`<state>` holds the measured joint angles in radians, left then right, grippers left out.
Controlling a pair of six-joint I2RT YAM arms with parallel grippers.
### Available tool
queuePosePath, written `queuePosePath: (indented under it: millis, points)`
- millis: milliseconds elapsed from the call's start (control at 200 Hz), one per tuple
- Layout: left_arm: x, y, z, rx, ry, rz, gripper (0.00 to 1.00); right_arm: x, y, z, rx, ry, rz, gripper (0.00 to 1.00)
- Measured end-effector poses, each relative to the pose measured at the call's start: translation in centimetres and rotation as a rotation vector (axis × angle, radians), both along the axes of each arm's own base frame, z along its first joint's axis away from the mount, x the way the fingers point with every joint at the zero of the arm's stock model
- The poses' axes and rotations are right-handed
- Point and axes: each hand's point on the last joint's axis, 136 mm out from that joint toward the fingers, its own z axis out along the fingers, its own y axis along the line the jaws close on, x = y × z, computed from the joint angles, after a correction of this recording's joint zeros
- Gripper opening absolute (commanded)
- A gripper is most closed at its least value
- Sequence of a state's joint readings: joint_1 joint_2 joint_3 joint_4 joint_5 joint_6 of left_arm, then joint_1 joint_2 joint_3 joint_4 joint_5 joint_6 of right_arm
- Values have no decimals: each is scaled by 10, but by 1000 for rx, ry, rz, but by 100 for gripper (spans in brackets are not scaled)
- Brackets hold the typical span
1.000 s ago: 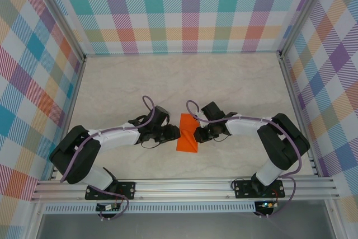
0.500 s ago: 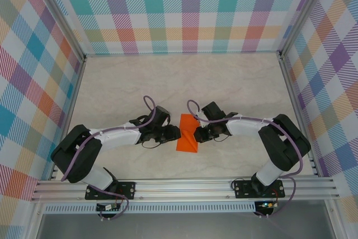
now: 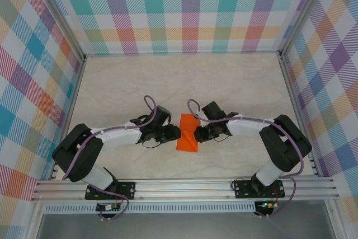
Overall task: Fold a paper plane with a square sheet of paper (pick it up from the middle)
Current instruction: Fold the triangle a second time at the center of the table.
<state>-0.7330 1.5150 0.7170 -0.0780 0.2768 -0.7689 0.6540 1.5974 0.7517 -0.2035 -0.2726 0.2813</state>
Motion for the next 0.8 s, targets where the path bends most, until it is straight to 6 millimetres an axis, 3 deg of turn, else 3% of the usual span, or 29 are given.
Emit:
queuePosePath:
  millis: [800]
  points:
    - [4,-4,3,-3,-7,-3,35,-3,-3,-3,-9,26,-21,9]
